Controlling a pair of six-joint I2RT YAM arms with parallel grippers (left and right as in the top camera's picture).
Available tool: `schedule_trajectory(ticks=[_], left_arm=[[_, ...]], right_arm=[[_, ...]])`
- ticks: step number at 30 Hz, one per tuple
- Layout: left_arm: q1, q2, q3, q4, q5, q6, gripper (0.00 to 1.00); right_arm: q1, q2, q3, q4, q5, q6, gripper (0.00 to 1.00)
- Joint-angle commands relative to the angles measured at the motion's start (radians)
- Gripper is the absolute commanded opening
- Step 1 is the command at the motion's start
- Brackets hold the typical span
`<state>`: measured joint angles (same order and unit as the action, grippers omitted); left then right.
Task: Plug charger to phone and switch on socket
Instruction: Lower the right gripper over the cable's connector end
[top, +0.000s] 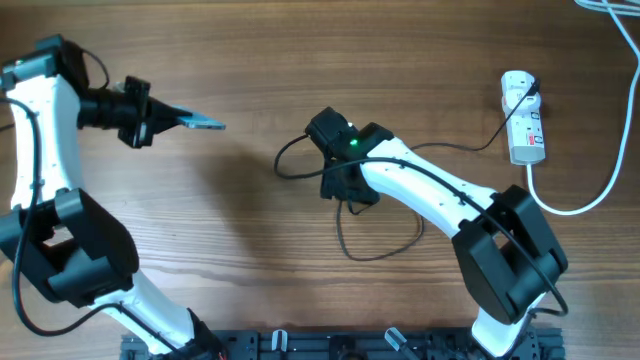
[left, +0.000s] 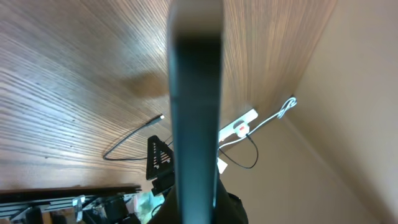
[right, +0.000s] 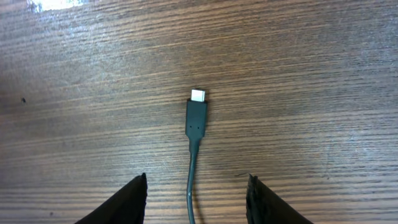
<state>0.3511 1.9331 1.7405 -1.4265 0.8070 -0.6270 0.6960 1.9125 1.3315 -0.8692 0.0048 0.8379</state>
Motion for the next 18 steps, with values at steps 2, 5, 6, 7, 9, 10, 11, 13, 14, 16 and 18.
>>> schedule_trajectory(ticks=[2, 5, 6, 7, 9, 10, 11, 13, 14, 16, 18], left_arm=[[0.012, -0.027, 0.001, -0.007, 0.005, -0.002, 0.04], [0.012, -0.027, 0.001, -0.007, 0.005, -0.001, 0.04], [0.012, -0.027, 0.001, -0.006, 0.005, -0.002, 0.04], [0.012, -0.027, 0.001, -0.006, 0.005, -0.002, 0.04], [0.012, -0.027, 0.001, -0.007, 0.004, -0.002, 0.04], [0.012, -0.027, 0.001, -0.006, 0.002, -0.002, 0.04], [0.012, -0.027, 0.001, -0.006, 0.002, -0.002, 0.04], [0.012, -0.027, 0.001, -0.006, 0.002, -0.002, 0.04], [0.012, -0.027, 0.001, -0.006, 0.002, -0.002, 0.04], [0.012, -0.027, 0.001, -0.006, 0.002, -0.002, 0.04], [0.012, -0.027, 0.001, -0.006, 0.002, -0.002, 0.04]], right_arm=[[0.005, 0.041, -0.005, 0.005, 0.037, 0.040, 0.50], [0.005, 0.069, -0.005, 0.001, 0.036, 0.040, 0.47], [0.005, 0.082, -0.005, 0.001, 0.036, 0.040, 0.44], [0.005, 0.094, -0.005, 0.002, 0.035, 0.043, 0.43], [0.005, 0.109, -0.005, 0.002, 0.034, 0.056, 0.43], [0.005, 0.113, -0.005, 0.005, 0.027, 0.055, 0.43], [0.005, 0.122, -0.005, 0.006, 0.021, 0.056, 0.42], [0.005, 0.127, -0.005, 0.008, 0.020, 0.056, 0.43], [0.005, 0.128, -0.005, 0.009, 0.020, 0.056, 0.43], [0.005, 0.128, -0.005, 0.013, 0.020, 0.055, 0.41], [0.005, 0.128, -0.005, 0.015, 0.017, 0.055, 0.38]])
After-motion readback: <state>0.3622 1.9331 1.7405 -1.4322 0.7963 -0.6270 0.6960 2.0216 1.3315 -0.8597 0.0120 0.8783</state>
